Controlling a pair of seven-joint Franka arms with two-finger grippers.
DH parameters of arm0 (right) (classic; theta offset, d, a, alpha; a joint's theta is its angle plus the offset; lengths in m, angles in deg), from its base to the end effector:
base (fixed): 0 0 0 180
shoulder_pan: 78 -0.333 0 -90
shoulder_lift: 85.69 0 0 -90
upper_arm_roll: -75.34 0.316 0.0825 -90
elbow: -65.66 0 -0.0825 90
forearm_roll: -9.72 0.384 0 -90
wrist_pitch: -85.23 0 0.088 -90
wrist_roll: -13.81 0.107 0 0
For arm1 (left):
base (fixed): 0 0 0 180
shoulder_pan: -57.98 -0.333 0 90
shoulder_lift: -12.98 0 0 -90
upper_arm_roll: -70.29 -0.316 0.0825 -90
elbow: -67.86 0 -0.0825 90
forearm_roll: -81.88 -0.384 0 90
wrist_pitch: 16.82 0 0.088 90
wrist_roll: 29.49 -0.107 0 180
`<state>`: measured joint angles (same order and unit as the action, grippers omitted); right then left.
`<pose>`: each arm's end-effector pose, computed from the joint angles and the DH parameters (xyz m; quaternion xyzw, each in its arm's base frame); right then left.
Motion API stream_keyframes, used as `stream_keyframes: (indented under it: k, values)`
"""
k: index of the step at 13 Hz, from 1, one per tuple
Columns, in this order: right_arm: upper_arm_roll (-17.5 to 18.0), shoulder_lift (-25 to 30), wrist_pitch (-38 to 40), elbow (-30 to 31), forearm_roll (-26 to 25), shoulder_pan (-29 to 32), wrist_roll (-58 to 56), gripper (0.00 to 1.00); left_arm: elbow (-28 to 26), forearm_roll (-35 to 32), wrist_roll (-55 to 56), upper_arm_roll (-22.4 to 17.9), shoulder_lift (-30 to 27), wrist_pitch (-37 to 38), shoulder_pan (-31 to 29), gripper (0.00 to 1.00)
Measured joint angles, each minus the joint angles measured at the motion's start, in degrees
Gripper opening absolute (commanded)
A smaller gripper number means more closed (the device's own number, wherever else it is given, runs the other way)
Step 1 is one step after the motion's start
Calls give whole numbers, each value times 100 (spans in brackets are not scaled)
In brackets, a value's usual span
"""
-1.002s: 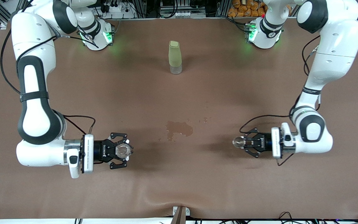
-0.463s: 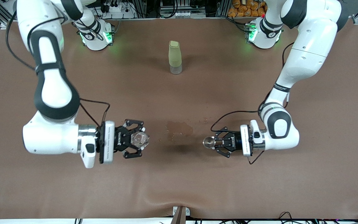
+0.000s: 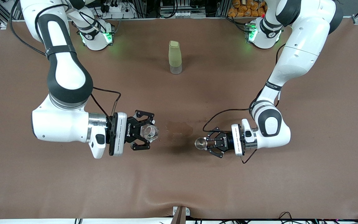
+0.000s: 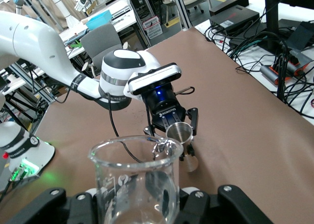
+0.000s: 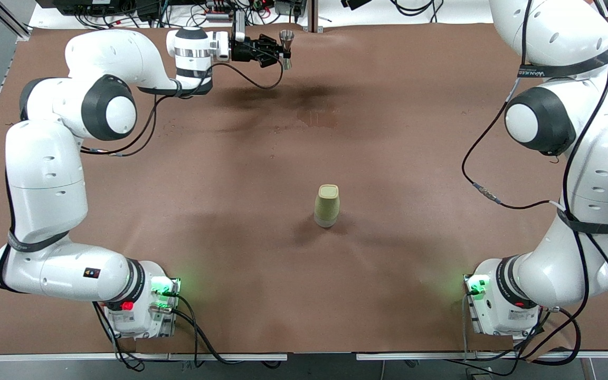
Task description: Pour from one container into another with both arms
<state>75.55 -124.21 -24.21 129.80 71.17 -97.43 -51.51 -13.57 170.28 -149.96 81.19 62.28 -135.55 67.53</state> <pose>0.6972 0.3146 0.4660 -0.7281 -0.4746 -0.2378 0.4336 0.6851 -0.2772 0.2188 0.6063 -0.4821 0.4297 0.4641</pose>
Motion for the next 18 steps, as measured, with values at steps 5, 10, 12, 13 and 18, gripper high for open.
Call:
stream_keyframes:
  k: [5, 10, 12, 13, 18]
  values:
    - [-10, 177, -519, 165, -28, -436, 1086, 0, 0, 201, 7, -12, 1, -512, 279, 0]
    - [-16, 235, -949, 237, -342, -691, 1992, 0, -8, 201, 8, -37, 25, -564, 352, 0]
    - [-17, 235, -1134, 282, -490, -818, 2322, 0, -8, 201, 8, -47, 39, -650, 464, 0]
    - [-18, 235, -1236, 302, -534, -892, 2499, 0, -8, 217, 7, -47, 38, -694, 537, 0]
    - [-21, 234, -1314, 423, -715, -1004, 3380, 0, -8, 316, -366, -62, 39, -793, 710, 0]
